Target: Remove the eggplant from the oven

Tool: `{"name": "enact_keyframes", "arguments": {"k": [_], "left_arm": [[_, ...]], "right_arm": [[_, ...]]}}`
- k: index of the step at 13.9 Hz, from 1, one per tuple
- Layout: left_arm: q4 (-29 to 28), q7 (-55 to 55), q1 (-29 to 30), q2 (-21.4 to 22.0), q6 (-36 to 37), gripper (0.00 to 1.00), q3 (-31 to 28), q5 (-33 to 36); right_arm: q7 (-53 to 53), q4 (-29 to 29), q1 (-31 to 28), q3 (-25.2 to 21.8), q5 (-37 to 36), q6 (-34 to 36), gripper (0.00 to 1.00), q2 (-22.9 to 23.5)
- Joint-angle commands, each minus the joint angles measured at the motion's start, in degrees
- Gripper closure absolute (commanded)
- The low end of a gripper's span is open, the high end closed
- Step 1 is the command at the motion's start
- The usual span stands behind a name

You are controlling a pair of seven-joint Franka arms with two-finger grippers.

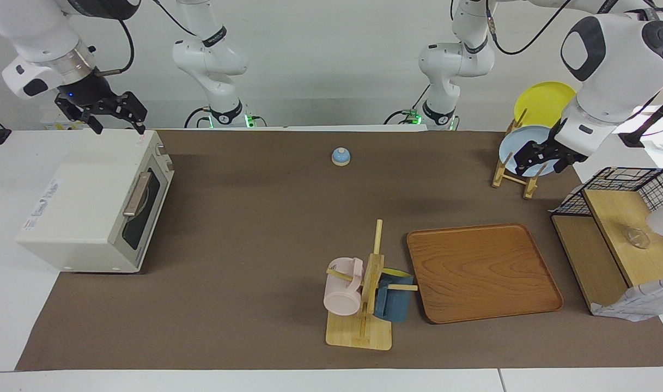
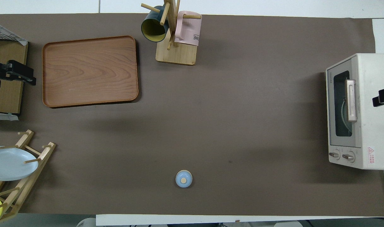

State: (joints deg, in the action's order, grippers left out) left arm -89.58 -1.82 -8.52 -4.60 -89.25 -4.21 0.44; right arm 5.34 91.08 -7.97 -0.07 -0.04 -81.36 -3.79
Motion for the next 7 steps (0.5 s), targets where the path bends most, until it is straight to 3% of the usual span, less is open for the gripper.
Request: {"name": "enact_keyframes", "arguments": {"k": [1, 4, 5, 6, 7], "left_arm": [[-0.07, -0.12, 0.7, 1.0, 1.18, 0.0, 0.43, 0.0], [0.37, 0.15, 0.61, 2.75, 3.46, 0.0, 0.61, -0.18], [0.37, 0.32, 0.61, 3.45, 4.25, 0.0, 0.61, -0.44], [0.37, 0.06, 0.61, 3.81, 4.43, 0.0, 0.61, -1.49], [0.46, -0.11, 0.61, 4.16, 4.78, 0.0, 0.44, -2.54]], "right_arm": [[-0.07, 0.94, -0.38, 0.33, -0.4, -0.55, 0.0, -0.78], [0.02, 1.64, -0.29, 0.5, -0.57, -0.2, 0.0, -1.13], [2.98, 4.69, -0.29, 0.51, -0.05, -0.98, 0.02, -2.7], [6.14, 7.42, 0.23, 0.51, 0.04, -4.3, 0.47, -3.67], [6.17, 13.01, 0.32, 0.68, 0.04, -8.94, 0.75, -5.42]]}}
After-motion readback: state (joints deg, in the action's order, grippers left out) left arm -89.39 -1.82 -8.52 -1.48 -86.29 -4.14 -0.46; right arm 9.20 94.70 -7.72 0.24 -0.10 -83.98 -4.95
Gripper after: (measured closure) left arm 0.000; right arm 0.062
